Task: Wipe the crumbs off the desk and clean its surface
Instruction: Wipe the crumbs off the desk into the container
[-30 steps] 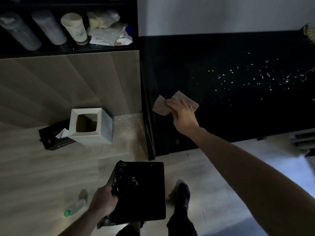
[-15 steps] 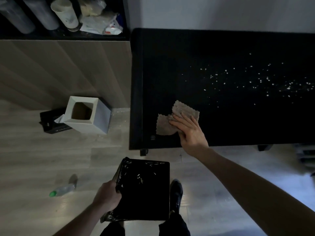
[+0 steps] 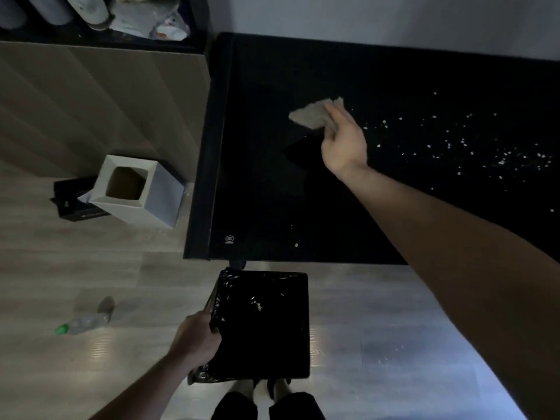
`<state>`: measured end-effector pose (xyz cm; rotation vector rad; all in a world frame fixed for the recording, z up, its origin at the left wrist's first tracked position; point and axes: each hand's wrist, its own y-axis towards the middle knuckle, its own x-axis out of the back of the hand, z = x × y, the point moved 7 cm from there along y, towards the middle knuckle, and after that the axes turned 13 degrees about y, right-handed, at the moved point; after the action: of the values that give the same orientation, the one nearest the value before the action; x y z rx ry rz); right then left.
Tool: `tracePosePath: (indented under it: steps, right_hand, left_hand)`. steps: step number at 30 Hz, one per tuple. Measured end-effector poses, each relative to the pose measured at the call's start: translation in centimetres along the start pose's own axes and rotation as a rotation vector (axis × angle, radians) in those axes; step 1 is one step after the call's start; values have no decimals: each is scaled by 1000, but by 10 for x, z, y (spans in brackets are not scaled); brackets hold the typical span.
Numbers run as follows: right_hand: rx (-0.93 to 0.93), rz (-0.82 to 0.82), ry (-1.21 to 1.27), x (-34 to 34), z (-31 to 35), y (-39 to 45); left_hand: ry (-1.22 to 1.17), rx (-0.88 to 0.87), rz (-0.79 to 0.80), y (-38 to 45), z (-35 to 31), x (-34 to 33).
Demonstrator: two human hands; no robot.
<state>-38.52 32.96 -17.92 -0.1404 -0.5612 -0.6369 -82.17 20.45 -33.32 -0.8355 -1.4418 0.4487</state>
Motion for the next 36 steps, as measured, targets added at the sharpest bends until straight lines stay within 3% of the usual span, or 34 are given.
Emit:
tracePosePath:
  steps: [5,9,15,19,23,26,29,32,36]
  right_hand:
    - [3,77,-144,-37,-11,51]
    - [-4,140,-344,-68,-20,25]
    - [213,233,-238,-69,-7,-88]
    - [165,306,-125,-57,-5,-131]
    - [113,139,128,-25,5,-79]
    - [171,-49,123,6,4,-13]
    - [82,-142,108,34,-6,43]
    - [-16,-68,-69,44,-26,79]
    - [-187,232,-407,22,-70,103]
  left_hand:
    - [-8,-15,7,14,-9,-5]
    - [-52,-7,45,18,-11,-4]
    - [-60,-21,108,18,-15,12]
    - [-28,-64,115,22,-19,26]
    - [-4,-72,107,23,-23,33]
    - [3,-48,106,27,-22,32]
    - [-30,-39,118,32,-24,27]
    - [-45,-20,118,35,-29,22]
    - [-50,5,107,36,-38,17]
